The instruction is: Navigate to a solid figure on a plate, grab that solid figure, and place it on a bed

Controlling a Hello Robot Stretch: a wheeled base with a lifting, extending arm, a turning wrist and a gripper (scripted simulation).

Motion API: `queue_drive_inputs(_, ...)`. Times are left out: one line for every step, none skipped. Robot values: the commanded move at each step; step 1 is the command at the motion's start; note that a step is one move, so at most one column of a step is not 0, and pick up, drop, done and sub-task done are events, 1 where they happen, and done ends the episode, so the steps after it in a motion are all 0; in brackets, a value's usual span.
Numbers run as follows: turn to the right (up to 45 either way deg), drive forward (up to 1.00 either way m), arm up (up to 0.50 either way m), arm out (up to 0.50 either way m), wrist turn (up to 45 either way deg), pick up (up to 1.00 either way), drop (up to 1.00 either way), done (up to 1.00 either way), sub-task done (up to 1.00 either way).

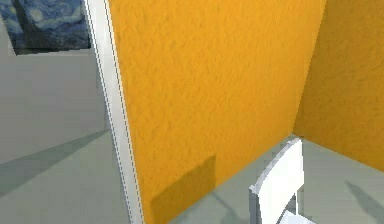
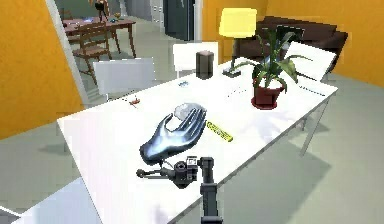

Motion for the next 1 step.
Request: queue_drive_inputs(0.0, 0.0, 0.0, 0.0, 0.0, 1.0, 0.0, 0.0, 0.0)
